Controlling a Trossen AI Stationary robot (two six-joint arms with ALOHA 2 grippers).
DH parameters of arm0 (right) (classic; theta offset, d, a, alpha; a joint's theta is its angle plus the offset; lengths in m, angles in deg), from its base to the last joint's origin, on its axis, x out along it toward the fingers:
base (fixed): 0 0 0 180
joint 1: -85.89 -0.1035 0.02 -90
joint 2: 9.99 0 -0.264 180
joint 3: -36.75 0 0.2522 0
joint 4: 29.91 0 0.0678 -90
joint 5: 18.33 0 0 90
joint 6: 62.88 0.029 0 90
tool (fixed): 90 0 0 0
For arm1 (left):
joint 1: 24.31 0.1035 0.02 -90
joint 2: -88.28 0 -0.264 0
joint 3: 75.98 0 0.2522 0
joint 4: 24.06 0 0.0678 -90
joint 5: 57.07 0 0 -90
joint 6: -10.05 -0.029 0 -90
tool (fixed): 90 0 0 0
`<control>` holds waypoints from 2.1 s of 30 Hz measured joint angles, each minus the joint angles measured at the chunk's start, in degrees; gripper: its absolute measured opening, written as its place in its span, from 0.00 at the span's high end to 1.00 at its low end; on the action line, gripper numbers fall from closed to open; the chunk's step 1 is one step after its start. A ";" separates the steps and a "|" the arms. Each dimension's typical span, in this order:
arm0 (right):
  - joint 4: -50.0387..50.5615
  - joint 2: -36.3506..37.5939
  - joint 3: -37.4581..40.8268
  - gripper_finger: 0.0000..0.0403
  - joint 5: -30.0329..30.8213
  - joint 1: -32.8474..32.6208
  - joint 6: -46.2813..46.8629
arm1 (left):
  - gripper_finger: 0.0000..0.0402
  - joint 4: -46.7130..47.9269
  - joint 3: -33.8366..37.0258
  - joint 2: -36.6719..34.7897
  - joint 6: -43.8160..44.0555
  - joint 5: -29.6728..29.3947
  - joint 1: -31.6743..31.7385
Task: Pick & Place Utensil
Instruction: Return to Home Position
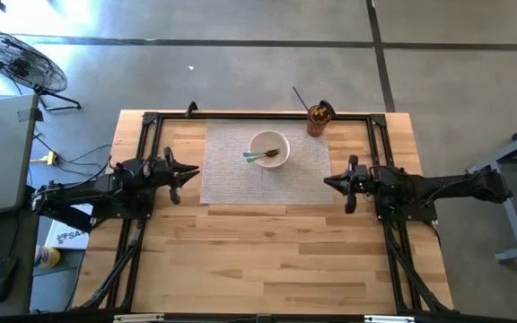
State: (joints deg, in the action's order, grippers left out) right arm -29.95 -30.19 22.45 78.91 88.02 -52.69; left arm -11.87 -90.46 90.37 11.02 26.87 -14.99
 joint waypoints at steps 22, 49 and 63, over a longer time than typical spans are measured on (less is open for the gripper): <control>-0.15 -0.03 0.02 0.97 8.75 0.00 -4.22 | 0.85 1.70 -1.10 0.65 0.82 0.75 0.02; -0.17 -0.03 0.04 0.97 8.71 0.00 -4.24 | 0.85 1.76 -1.19 0.65 0.86 0.62 0.02; -0.17 -0.03 0.04 0.97 8.71 0.00 -4.24 | 0.85 1.76 -1.24 0.65 0.86 0.64 0.02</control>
State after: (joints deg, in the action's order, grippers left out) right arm -30.13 -30.22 22.50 87.61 88.02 -56.92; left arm -10.11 -91.70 91.02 11.88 27.52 -14.97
